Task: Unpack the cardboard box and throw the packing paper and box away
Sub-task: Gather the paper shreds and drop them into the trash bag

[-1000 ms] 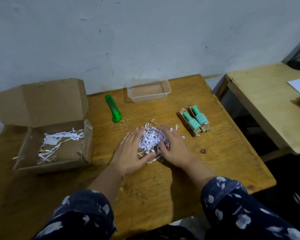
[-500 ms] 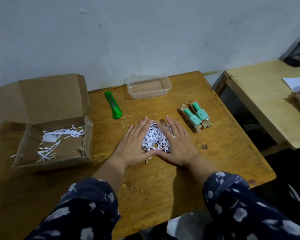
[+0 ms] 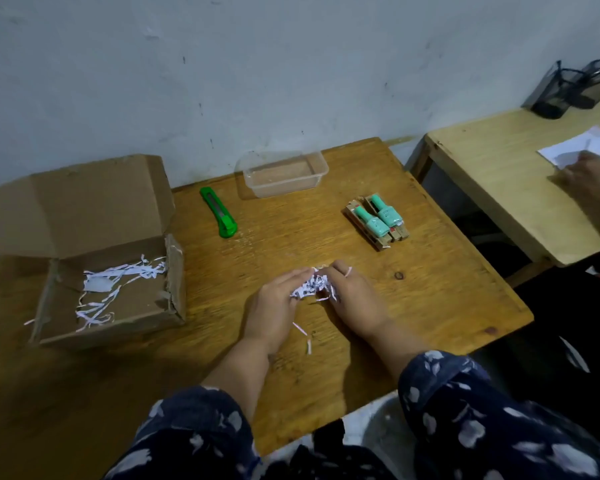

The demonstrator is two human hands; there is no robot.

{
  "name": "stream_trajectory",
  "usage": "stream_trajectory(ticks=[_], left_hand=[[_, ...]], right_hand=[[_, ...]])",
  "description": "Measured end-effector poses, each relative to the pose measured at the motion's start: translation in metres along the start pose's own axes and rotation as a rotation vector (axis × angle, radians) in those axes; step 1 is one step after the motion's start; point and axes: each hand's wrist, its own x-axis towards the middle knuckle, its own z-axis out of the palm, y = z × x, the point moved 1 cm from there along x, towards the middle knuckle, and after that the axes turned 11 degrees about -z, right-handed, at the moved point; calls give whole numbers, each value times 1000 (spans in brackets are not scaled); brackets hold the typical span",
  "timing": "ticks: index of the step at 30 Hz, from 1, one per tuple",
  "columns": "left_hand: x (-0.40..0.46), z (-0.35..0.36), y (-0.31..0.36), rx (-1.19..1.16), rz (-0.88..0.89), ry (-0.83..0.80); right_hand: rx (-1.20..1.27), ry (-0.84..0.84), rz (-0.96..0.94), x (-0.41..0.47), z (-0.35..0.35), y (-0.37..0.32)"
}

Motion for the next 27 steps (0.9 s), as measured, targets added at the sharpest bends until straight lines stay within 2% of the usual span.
stream_trajectory(ticks=[7, 13, 20, 27], left_hand=[[-17, 7, 48, -82, 22, -119], [-41, 48, 136, -236, 111, -343], [-131, 163, 208, -203, 247, -699], [-222, 307, 229, -82, 211, -958]], right_hand=[[121, 274, 302, -50, -26, -20], [55, 476, 530, -124, -93, -13], [44, 603, 868, -297, -139, -10], [164, 610, 1148, -460, -127, 18]])
